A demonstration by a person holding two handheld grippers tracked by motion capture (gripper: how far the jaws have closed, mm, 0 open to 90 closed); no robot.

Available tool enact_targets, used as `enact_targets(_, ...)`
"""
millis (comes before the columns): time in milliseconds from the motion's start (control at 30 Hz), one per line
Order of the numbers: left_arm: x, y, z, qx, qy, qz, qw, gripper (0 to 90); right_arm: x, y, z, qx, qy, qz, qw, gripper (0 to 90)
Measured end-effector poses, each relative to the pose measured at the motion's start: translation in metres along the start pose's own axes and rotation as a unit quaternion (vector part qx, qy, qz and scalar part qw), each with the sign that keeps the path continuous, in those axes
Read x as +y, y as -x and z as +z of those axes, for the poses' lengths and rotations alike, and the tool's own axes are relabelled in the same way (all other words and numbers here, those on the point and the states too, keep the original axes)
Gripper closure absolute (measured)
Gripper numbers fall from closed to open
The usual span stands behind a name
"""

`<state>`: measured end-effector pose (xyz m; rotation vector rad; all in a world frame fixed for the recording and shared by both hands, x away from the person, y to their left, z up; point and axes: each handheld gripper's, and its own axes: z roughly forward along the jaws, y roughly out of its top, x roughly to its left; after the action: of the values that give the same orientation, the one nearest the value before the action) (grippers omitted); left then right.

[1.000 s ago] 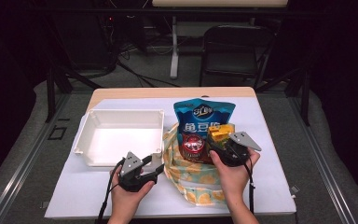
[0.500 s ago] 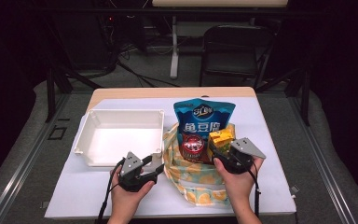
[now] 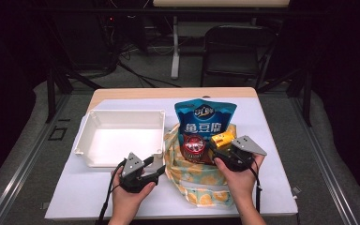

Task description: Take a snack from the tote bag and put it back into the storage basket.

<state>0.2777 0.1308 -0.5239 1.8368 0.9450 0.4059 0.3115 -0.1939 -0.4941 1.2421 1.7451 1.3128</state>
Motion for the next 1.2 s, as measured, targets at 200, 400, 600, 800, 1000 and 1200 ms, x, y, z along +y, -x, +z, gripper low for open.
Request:
enact_targets(200, 0.002, 0.002, -0.001, -0.011, 0.012, 0.002, 0.9999, 41.5, 0.005, 0.0, -0.008, 0.008, -0.008, -0.002, 0.9999, 28.6)
enact_targets(400, 0.005, 0.011, -0.004, -0.041, 0.034, 0.02, 0.9984, 37.1, 0.022, -0.011, -0.029, 0.021, 0.005, -0.008, 0.9997, 28.8)
enact_targets(600, 0.009, 0.026, -0.004, -0.066, 0.054, 0.044, 0.9954, 30.5, 0.031, -0.021, -0.045, 0.038, -0.004, 0.004, 0.9993, 28.9)
enact_targets(800, 0.01, 0.037, -0.002, -0.078, 0.063, 0.058, 0.9933, 27.8, 0.034, -0.033, -0.051, 0.063, 0.001, 0.002, 0.998, 29.2)
enact_targets(1000, 0.01, 0.046, 0.0, -0.082, 0.067, 0.063, 0.9924, 25.9, 0.034, -0.052, -0.052, 0.084, 0.003, -0.004, 0.9965, 29.3)
enact_targets(1200, 0.009, 0.058, 0.003, -0.086, 0.069, 0.078, 0.9909, 25.2, 0.035, -0.072, -0.055, 0.109, 0.001, -0.011, 0.994, 29.3)
